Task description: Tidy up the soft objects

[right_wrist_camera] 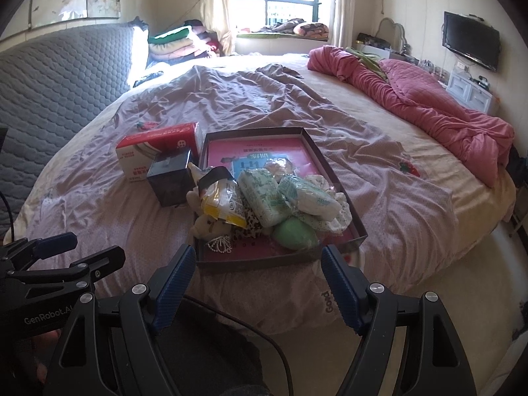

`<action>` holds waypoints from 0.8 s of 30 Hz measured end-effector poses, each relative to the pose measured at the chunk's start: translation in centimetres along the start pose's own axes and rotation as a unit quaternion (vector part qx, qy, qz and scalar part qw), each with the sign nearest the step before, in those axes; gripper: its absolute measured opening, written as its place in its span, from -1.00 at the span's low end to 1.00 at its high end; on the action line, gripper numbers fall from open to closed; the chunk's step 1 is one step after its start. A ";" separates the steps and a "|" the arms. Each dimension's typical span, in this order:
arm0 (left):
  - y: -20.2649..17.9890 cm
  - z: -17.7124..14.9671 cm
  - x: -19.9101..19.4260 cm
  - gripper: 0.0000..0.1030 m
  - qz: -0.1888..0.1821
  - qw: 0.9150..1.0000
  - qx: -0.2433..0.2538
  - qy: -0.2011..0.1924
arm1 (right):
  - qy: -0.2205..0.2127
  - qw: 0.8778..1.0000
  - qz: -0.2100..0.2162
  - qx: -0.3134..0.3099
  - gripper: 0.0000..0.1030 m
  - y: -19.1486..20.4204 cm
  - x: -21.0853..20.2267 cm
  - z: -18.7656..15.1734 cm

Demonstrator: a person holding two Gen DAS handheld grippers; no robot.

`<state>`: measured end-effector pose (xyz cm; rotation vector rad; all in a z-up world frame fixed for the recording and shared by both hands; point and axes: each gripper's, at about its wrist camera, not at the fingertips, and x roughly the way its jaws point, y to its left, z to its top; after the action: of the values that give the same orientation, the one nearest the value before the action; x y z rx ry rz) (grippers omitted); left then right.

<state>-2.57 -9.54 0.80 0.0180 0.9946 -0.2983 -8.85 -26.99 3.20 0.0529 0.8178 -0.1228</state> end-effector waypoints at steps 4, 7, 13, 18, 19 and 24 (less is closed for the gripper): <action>-0.3 -0.2 -0.1 0.60 0.005 1.000 0.005 -0.001 | -0.004 1.000 0.001 0.003 0.54 -0.1 -0.2 -0.2; -0.3 -0.2 -0.2 0.60 0.007 1.000 0.004 -0.003 | -0.001 1.000 0.005 0.001 0.54 -0.1 0.0 -0.3; 0.1 0.0 0.0 0.60 0.011 1.000 -0.002 -0.002 | 0.005 1.000 0.006 0.006 0.54 -0.2 0.3 -0.4; 0.1 0.0 0.0 0.60 0.010 1.000 0.000 -0.001 | 0.007 1.000 0.007 0.006 0.54 -0.3 0.3 -0.4; 0.1 0.0 0.0 0.60 0.011 1.000 0.000 -0.001 | 0.007 1.000 0.006 0.006 0.54 -0.3 0.3 -0.4; 0.1 -0.1 0.0 0.60 0.012 1.000 -0.002 -0.001 | 0.006 1.000 0.007 0.005 0.54 -0.2 0.3 -0.4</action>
<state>-2.61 -9.39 0.76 0.0247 0.9916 -0.2744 -8.94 -27.15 2.75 0.0695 0.8283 -0.1140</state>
